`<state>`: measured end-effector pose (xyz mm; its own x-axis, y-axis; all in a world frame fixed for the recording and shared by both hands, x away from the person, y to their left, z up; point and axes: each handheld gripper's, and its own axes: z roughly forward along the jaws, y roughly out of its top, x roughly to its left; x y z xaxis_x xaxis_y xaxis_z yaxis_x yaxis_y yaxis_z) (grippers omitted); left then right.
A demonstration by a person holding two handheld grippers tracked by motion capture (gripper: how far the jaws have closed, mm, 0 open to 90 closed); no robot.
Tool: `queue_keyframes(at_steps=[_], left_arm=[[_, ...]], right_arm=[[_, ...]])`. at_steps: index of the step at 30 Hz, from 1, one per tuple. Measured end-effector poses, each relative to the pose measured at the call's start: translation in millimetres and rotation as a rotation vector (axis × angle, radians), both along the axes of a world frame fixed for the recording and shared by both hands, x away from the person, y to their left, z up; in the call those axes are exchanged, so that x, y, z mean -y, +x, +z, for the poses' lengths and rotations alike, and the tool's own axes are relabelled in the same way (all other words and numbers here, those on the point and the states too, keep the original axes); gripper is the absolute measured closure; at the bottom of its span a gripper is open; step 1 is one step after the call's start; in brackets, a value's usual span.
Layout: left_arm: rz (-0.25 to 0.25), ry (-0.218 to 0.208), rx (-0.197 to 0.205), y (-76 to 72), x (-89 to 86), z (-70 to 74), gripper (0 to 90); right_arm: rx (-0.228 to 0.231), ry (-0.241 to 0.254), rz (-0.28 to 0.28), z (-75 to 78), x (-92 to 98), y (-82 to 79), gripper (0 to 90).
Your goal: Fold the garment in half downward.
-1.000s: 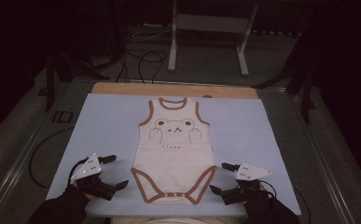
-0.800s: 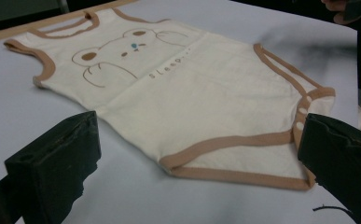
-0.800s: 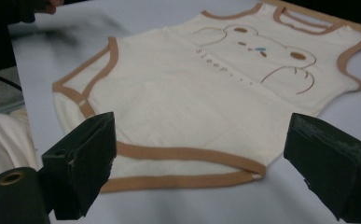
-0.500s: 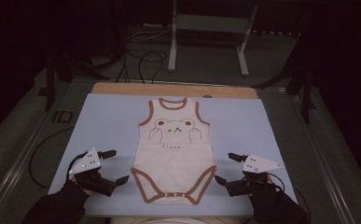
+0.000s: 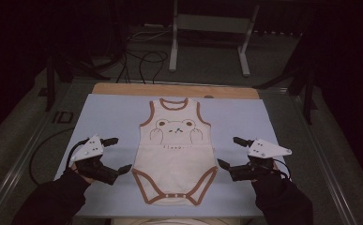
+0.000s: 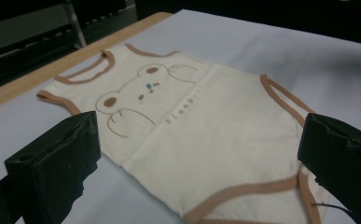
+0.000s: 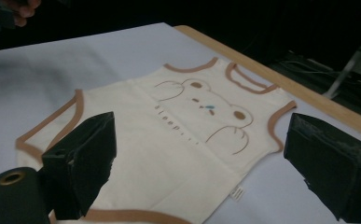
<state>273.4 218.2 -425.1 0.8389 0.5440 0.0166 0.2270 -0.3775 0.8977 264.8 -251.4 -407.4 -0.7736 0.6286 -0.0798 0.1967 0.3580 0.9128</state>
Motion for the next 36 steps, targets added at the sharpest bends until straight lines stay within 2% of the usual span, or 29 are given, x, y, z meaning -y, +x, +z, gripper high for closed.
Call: queue_keyframes(at_steps=[3, 7, 11, 16, 19, 30, 31, 32, 36], left_arm=[[0.003, -0.004, 0.003, 6.1, 3.3, 4.7, 0.1], [-0.002, 0.013, 0.006, 11.1, 8.5, 8.2, 0.1], [0.007, 0.000, -0.005, 21.6, 12.5, 12.3, 0.1], [0.052, 0.033, -0.017, 31.0, 17.2, 14.0, 0.1], [0.063, 0.021, -0.013, 34.8, 18.7, 14.5, 0.1], [0.103, 0.034, -0.020, 44.2, 26.0, 12.8, 0.1], [0.125, 0.041, -0.032, 47.6, 28.9, 10.2, 0.1], [0.128, 0.038, -0.038, 49.3, 29.3, 9.1, 0.1], [0.124, 0.036, -0.023, 55.5, 31.7, 3.4, 0.1]], right_arm=[[0.003, -0.004, -0.014, 4.1, -1.2, 6.7, 9.3], [0.000, -0.005, -0.018, 5.8, -3.2, 14.2, 9.4], [-0.016, 0.003, -0.024, 7.3, -7.8, 25.2, 9.4], [-0.018, 0.005, -0.039, 5.2, -12.6, 35.8, 9.3], [-0.007, -0.013, -0.050, 4.1, -14.5, 40.3, 9.4], [-0.037, -0.001, -0.093, -5.1, -18.4, 57.5, 9.3], [-0.032, -0.019, -0.123, -10.1, -21.6, 63.5, 9.3], [-0.037, -0.011, -0.124, -11.9, -22.3, 65.4, 9.3], [-0.050, -0.011, -0.144, -18.0, -26.5, 72.0, 9.3]])
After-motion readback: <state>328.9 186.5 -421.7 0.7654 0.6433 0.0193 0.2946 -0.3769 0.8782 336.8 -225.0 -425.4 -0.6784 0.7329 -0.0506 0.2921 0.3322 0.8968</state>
